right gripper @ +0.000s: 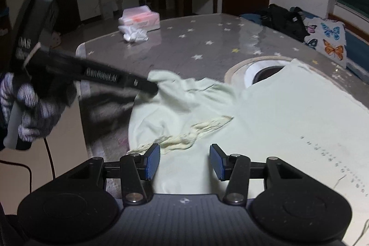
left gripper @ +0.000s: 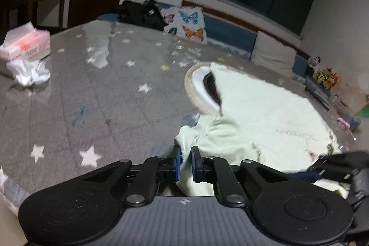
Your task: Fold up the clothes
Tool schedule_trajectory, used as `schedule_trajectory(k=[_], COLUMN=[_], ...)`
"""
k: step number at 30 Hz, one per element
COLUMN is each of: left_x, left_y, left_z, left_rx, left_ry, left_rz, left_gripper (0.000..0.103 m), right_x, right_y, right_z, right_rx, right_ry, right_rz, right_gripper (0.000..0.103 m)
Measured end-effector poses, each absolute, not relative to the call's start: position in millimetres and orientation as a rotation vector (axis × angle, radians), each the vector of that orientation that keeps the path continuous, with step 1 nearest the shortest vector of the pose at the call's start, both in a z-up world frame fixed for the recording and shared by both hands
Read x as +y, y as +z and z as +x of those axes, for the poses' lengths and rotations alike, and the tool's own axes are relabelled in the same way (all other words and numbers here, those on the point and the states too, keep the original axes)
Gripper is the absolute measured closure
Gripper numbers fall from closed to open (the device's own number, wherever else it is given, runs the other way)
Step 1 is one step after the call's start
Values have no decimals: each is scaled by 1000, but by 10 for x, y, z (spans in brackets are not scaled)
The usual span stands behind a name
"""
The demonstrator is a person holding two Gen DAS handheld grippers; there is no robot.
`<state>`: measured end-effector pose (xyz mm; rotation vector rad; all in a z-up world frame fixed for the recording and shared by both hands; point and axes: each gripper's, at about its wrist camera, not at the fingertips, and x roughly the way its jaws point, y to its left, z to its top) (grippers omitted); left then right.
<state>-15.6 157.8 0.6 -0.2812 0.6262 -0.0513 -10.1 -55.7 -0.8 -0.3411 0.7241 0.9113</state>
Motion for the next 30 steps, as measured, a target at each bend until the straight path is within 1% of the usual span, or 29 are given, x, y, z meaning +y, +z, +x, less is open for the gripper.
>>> schedule_trajectory(k=[4,10,14,19,20,21,23,27,30], left_x=[1474,988,671,434,434,434,490,664,872], left_y=[199,381,303,90,78,67,112,155,75], left_z=[-191,-188,-140,-60,-80,-99,-161,-207,-158], left_rx=[568,516,521,596,600,603,587,567,606], left_ry=[-117,-300,-421,-492,-501,-511,-517,-457,-369], left_rz=[-276,-206,-169,-115,-106,-98,-80,-84,-134], left_gripper=[94,95,95,93,90,82,73,73,74], right_x=[-515,-637,-951,-1375,-1442,-1498,-1567,-1535,-1393], right_y=[-76,-53,-16,-10,2,21,72,168,210], right_z=[-141,-130,-99,-27,-7,16,66,205,331], right_rx=[721,714,723,750,751,751,743,723,709], right_ry=[925,911,834,715,698,683,667,681,718], right_rz=[-350,-311,-282,-246,-236,-225,-202,-162,-146], right_gripper=[55,55,55,55,55,55,56,57,61])
